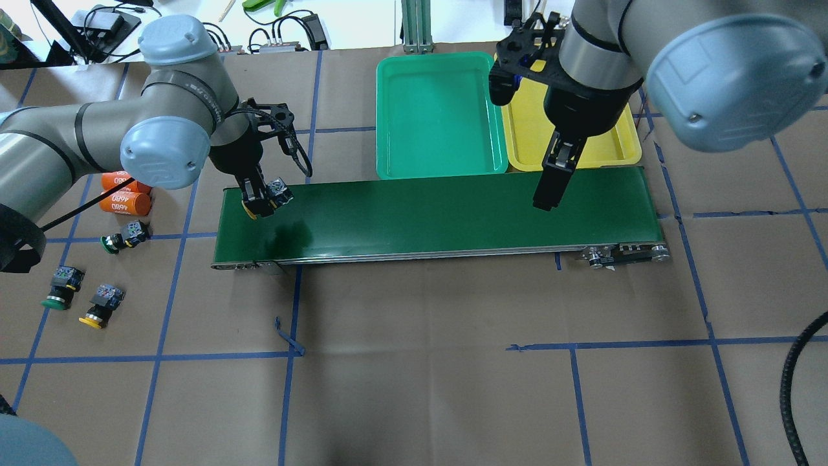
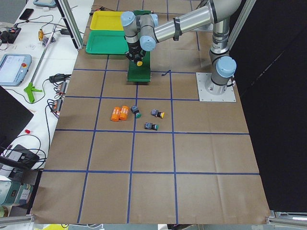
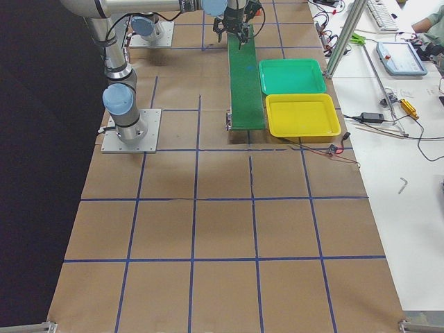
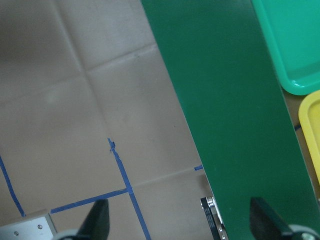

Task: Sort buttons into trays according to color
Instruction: 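Carry the yellow button onto the belt while the right gripper lowers, then release the yellow button on the belt and lift the left gripper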

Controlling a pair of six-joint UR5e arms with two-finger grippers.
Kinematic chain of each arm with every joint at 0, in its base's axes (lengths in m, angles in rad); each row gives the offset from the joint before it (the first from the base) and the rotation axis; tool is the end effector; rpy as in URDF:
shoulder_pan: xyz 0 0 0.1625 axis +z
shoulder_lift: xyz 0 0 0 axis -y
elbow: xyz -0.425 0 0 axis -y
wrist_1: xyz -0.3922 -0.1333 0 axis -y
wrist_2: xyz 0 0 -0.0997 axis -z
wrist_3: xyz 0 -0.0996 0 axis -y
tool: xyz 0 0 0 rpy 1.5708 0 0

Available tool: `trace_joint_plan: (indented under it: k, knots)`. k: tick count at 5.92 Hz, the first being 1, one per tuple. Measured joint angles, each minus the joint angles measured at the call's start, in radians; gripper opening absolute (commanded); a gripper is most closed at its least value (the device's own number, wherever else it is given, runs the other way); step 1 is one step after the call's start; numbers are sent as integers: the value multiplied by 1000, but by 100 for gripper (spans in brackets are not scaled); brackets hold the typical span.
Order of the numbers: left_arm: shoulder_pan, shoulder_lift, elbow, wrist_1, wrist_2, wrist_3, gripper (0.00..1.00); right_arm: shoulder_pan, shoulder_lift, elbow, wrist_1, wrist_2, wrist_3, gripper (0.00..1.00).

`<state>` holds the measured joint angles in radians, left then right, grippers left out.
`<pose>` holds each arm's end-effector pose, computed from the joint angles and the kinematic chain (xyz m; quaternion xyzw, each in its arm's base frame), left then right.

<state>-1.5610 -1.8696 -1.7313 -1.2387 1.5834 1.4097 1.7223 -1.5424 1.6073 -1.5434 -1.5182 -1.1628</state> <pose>-0.1265 -0.5642 0.2834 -0.6432 -0.7631 -0.0523 0.0367 0.2114 -0.4670 0.4537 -0.6090 0.7914 0.0276 0.0453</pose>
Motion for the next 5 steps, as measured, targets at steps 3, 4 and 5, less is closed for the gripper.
trace_joint_plan:
  k: [3, 4, 5]
  knots:
    - [-57, -38, -15, 44, -7, 244, 66, 35, 3, 128, -221, 0, -148, 100]
    - [-68, -47, -25, 68, -3, 252, 80, 37, 4, 140, -244, 1, -152, 100]
    - [-68, -42, -31, 77, 0, 250, 90, 38, 8, 143, -252, 2, -155, 100]
